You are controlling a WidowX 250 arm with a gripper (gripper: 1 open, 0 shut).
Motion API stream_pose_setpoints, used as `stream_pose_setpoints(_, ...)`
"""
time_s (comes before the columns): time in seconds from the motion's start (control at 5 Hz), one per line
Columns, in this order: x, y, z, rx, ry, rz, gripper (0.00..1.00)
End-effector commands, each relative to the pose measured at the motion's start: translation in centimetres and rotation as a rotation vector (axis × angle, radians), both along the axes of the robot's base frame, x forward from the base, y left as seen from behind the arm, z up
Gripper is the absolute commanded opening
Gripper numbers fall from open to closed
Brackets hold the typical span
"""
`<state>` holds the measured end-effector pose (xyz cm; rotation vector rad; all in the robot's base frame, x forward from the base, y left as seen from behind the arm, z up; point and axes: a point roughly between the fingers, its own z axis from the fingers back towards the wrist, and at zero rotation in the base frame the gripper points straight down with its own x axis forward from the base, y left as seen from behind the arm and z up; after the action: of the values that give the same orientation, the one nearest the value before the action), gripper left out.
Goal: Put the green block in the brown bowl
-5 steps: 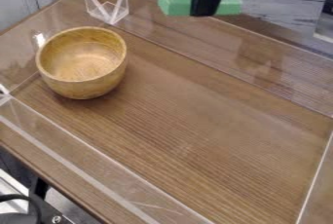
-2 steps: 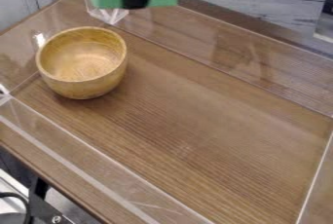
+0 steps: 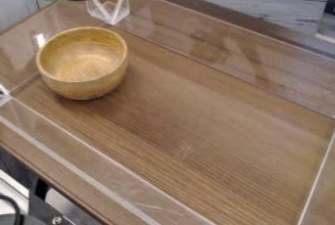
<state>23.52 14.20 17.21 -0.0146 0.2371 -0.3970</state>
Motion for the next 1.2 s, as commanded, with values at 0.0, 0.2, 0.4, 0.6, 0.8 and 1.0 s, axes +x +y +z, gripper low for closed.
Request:
stream_pose_setpoints(0.0, 1.2, 2.6, -0.7, 0.065, -0.035, 0.052, 0.00)
stream_pose_setpoints(0.2, 2.0, 3.9, -3.5, 0.068, -0.018, 0.126, 0.00)
stream_pose_setpoints(0.4, 2.6, 4.3, -4.9, 0.074, -0.020, 0.080, 0.00)
stream_pose_setpoints(0.6, 3.1, 4.4, -5.8, 0.078, -0.020, 0.028, 0.00)
stream_pose_setpoints(0.8, 2.7, 5.4, -7.2, 0.075, -0.023, 0.004, 0.00)
stream_pose_setpoints(1.0, 2.1, 6.4, -8.7, 0.070, -0.025, -0.016, 0.00)
